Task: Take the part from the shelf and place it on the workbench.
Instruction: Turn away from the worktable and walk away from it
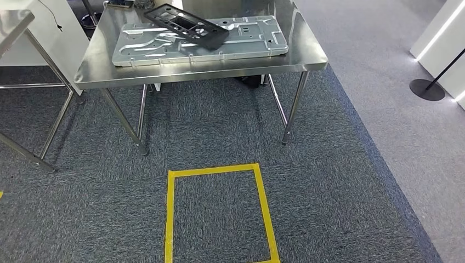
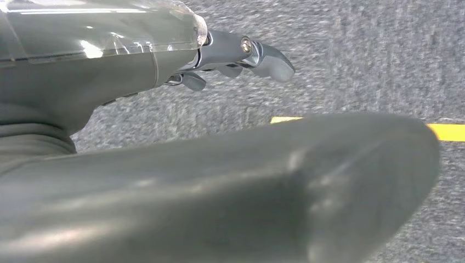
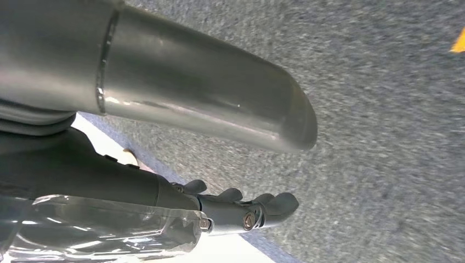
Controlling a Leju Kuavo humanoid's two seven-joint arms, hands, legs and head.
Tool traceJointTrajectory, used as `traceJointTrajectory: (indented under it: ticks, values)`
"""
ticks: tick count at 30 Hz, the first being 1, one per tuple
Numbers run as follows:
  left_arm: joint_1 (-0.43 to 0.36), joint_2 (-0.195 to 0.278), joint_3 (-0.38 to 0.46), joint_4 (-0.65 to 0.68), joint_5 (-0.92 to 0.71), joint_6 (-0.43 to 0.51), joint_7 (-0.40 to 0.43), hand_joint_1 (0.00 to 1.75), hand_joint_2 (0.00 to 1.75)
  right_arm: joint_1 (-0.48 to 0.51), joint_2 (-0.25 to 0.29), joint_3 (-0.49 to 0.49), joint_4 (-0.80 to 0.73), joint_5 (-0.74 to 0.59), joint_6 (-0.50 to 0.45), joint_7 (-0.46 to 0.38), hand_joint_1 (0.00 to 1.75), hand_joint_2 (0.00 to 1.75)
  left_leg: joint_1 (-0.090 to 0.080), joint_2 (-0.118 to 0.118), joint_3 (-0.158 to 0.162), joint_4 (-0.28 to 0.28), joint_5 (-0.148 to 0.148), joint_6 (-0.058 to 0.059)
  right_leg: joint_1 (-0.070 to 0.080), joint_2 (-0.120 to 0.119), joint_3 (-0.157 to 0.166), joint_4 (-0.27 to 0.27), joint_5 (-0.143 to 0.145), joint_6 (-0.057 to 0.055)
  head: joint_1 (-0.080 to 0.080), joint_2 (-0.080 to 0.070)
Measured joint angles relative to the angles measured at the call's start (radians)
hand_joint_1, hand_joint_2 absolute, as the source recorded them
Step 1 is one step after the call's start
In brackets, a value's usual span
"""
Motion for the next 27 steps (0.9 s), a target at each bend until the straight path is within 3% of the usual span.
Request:
traceJointTrajectory:
  ticks: [2, 3, 5, 7, 9, 11, 13, 14, 17, 18, 19, 20, 21, 23, 25, 27]
  values:
    - [0.000, -0.001, 0.000, 0.000, 0.001, 0.004, 0.001, 0.00, 0.00, 0.000, 0.000, -0.002, 0.000, -0.013, 0.015, 0.002, 0.00, 0.00, 0.003, -0.002, -0.032, 0.126, -0.086, -0.007, 0.003, -0.001, -0.026, 0.004, 0.016, -0.006, 0.000, 0.000]
    - [0.000, -0.001, 0.000, 0.000, 0.002, 0.007, 0.003, 0.00, 0.00, 0.000, 0.000, -0.006, 0.000, -0.024, 0.030, 0.005, 0.00, 0.00, 0.004, -0.002, -0.041, 0.182, -0.099, -0.009, 0.004, -0.001, -0.040, 0.007, 0.024, -0.006, 0.000, 0.000]
    - [0.001, 0.000, 0.000, 0.000, 0.003, 0.012, 0.010, 0.00, 0.00, -0.001, 0.000, -0.019, 0.000, -0.055, 0.079, 0.018, 0.00, 0.00, 0.005, -0.001, -0.022, 0.214, -0.058, -0.012, 0.004, -0.001, -0.068, 0.017, 0.038, -0.002, 0.000, 0.000]
    - [0.000, 0.000, 0.001, 0.000, 0.003, 0.015, 0.020, 0.00, 0.00, -0.003, 0.001, -0.043, 0.001, -0.092, 0.161, 0.045, 0.00, 0.00, 0.006, -0.002, 0.060, 0.113, -0.009, -0.008, 0.004, -0.001, -0.092, 0.030, 0.049, 0.005, 0.000, 0.000]
    - [-0.003, 0.000, 0.001, 0.000, 0.001, 0.016, 0.033, 0.00, 0.00, -0.007, 0.001, -0.071, 0.002, -0.124, 0.233, 0.090, 0.00, 0.87, 0.004, -0.003, 0.153, -0.029, -0.024, 0.002, 0.006, -0.001, -0.110, 0.044, 0.058, 0.015, 0.000, 0.000]
    - [-0.005, 0.000, 0.001, 0.000, 0.000, 0.018, 0.050, 0.00, 0.00, -0.010, 0.001, -0.098, 0.002, -0.142, 0.268, 0.136, 0.00, 1.75, 0.000, -0.004, 0.183, -0.092, -0.049, 0.015, 0.008, -0.001, -0.120, 0.051, 0.068, 0.028, 0.000, 0.000]
    - [-0.004, 0.000, 0.001, 0.000, 0.001, 0.021, 0.066, 0.00, 0.00, -0.012, 0.001, -0.117, 0.002, -0.148, 0.286, 0.162, 0.00, 1.75, 0.002, -0.002, 0.176, -0.098, -0.044, 0.032, 0.006, 0.000, -0.127, 0.060, 0.067, 0.041, 0.000, 0.000]
    - [-0.003, 0.000, 0.001, 0.000, 0.001, 0.023, 0.072, 0.00, 0.00, -0.012, 0.001, -0.124, 0.002, -0.150, 0.291, 0.169, 0.00, 1.75, 0.003, -0.001, 0.172, -0.100, -0.038, 0.040, 0.005, 0.002, -0.137, 0.082, 0.048, 0.046, 0.000, 0.000]
    - [-0.004, 0.001, 0.004, 0.000, 0.003, 0.027, 0.086, 0.00, 0.00, -0.011, 0.002, -0.136, 0.002, -0.150, 0.298, 0.182, 0.00, 1.75, 0.000, 0.003, 0.154, -0.101, -0.022, 0.057, -0.002, 0.006, -0.203, 0.257, -0.062, 0.058, 0.000, 0.000]
    - [-0.004, 0.001, 0.005, 0.000, 0.003, 0.027, 0.088, 0.00, 0.00, -0.011, 0.002, -0.138, 0.002, -0.148, 0.299, 0.188, 0.00, 1.75, -0.001, 0.004, 0.149, -0.100, -0.019, 0.059, -0.005, 0.006, -0.220, 0.311, -0.086, 0.063, 0.000, 0.000]
    - [-0.004, 0.002, 0.006, 0.000, 0.004, 0.027, 0.090, 0.00, 0.00, -0.010, 0.002, -0.140, 0.002, -0.147, 0.300, 0.194, 0.00, 1.75, -0.002, 0.004, 0.144, -0.098, -0.015, 0.060, -0.008, 0.007, -0.222, 0.334, -0.092, 0.068, 0.000, 0.000]
    - [-0.003, 0.002, 0.006, 0.000, 0.004, 0.027, 0.092, 0.00, 0.00, -0.010, 0.002, -0.143, 0.002, -0.146, 0.301, 0.200, 0.00, 1.75, -0.002, 0.003, 0.139, -0.095, -0.013, 0.059, -0.012, 0.006, -0.203, 0.316, -0.078, 0.072, 0.000, 0.000]
    - [-0.003, 0.001, 0.007, 0.000, 0.004, 0.026, 0.092, 0.00, 0.00, -0.011, 0.002, -0.146, 0.002, -0.145, 0.301, 0.206, 0.00, 1.75, -0.002, 0.003, 0.137, -0.092, -0.012, 0.059, -0.015, 0.006, -0.167, 0.262, -0.051, 0.076, 0.000, 0.000]
    - [-0.004, 0.001, 0.007, 0.000, 0.005, 0.026, 0.093, 0.00, 0.00, -0.013, 0.002, -0.149, 0.002, -0.142, 0.301, 0.215, 0.00, 1.75, -0.004, 0.002, 0.131, -0.081, -0.013, 0.055, -0.020, 0.007, -0.080, 0.116, -0.002, 0.079, 0.000, 0.000]
    - [-0.005, 0.002, 0.008, 0.000, 0.007, 0.026, 0.094, 0.00, 0.87, -0.014, 0.002, -0.151, 0.002, -0.140, 0.301, 0.221, 0.00, 1.75, -0.008, 0.002, 0.124, -0.073, -0.013, 0.048, -0.018, 0.008, -0.041, 0.041, 0.010, 0.070, 0.000, 0.000]
    - [-0.005, 0.002, 0.008, 0.000, 0.010, 0.026, 0.094, 0.00, 1.75, -0.014, 0.002, -0.154, 0.002, -0.142, 0.301, 0.223, 0.00, 0.87, -0.009, 0.002, 0.120, -0.071, -0.011, 0.042, -0.015, 0.008, -0.045, 0.038, 0.009, 0.062, 0.000, 0.000]
